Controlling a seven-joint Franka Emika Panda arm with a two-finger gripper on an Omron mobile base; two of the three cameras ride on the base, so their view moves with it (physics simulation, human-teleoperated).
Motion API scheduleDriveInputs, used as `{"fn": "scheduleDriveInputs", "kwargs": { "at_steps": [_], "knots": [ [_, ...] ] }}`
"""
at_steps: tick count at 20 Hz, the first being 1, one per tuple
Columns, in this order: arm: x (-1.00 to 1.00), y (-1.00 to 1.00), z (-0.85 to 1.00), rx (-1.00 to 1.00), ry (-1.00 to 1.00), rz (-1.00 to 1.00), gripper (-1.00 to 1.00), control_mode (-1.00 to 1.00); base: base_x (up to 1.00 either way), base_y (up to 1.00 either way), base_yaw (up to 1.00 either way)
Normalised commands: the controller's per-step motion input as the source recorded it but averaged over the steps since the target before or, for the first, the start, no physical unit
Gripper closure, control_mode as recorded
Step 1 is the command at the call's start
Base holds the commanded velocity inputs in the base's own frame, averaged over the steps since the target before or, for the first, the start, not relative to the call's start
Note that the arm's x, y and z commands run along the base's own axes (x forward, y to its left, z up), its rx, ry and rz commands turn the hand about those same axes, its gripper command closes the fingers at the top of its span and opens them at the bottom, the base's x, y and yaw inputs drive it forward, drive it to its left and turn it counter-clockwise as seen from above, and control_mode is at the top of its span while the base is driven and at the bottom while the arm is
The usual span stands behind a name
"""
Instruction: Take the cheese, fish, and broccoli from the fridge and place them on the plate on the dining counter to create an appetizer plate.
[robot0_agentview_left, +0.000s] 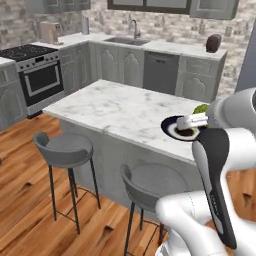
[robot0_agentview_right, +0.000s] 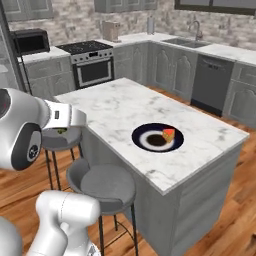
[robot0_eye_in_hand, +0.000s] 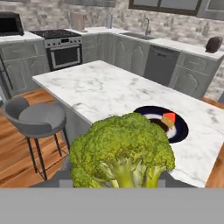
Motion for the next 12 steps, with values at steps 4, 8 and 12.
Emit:
{"fn": "scheduleDriveInputs", "kwargs": {
  "at_steps": [4, 8, 12],
  "knots": [
    [0.00, 0.00, 0.00, 0.00, 0.00, 0.00, 1.00, 1.00, 1.00, 0.18, -0.27],
    [0.00, 0.00, 0.00, 0.00, 0.00, 0.00, 1.00, 1.00, 0.81, 0.00, -0.19],
    [0.00, 0.00, 0.00, 0.00, 0.00, 0.00, 1.00, 1.00, 0.72, -0.10, -0.15]
  ]
}}
